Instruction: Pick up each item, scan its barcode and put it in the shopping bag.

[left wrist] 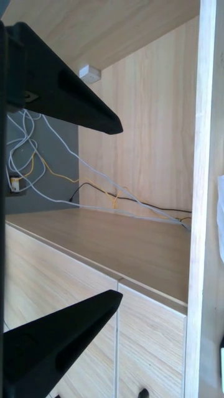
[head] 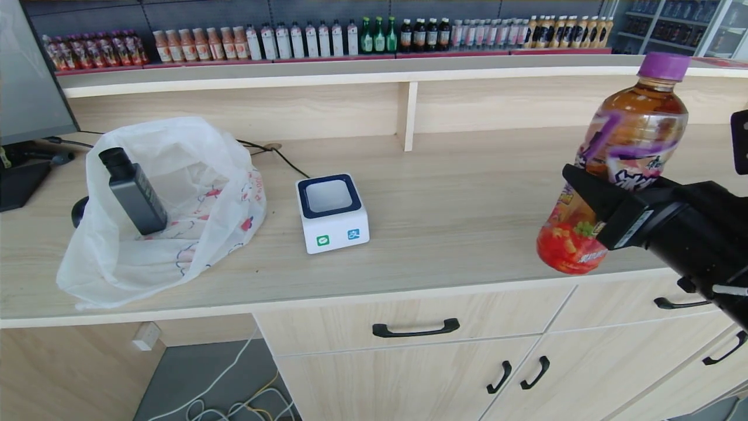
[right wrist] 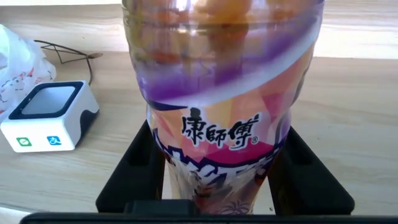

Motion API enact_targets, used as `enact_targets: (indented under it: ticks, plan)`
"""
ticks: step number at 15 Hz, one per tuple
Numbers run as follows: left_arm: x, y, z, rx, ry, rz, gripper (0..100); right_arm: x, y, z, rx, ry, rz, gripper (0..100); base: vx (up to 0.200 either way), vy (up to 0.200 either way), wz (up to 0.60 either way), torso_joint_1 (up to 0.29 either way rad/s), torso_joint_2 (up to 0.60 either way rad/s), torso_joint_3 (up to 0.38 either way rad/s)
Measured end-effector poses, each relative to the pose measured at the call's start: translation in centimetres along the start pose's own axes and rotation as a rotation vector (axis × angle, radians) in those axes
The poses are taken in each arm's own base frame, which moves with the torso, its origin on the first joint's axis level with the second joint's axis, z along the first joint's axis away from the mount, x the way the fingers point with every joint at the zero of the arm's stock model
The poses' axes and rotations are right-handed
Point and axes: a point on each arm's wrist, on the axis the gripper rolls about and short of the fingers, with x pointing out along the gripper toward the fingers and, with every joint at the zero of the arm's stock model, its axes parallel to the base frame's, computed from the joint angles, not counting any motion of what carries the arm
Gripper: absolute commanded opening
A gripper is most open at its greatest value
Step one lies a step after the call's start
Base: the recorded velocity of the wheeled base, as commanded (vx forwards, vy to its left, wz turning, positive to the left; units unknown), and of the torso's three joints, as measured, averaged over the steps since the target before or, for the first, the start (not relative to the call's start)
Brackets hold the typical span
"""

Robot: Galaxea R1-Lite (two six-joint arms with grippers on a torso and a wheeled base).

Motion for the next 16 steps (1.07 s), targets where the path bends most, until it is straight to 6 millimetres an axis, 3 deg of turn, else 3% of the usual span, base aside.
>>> enact_targets:
  ticks: [3, 10, 16]
  plan:
    - [0.0, 0.0, 0.0, 0.0, 0.0, -0.001, 100, -1.4, 1.5, 0.2, -0.052, -0.007, 0.084, 0, 0.0, 0.0, 0.0, 0.0, 0.0, 0.0]
    - [0.0, 0.0, 0.0, 0.0, 0.0, 0.0, 100, -4.3, 7.6, 2.5, -0.212, -0.1, 0.33, 0, 0.0, 0.0, 0.0, 0.0, 0.0, 0.0]
    - [0.0, 0.0, 0.0, 0.0, 0.0, 0.0, 100, -6.4, 11.1, 1.9, -0.481, -0.159, 0.492, 0, 0.0, 0.0, 0.0, 0.0, 0.0, 0.0]
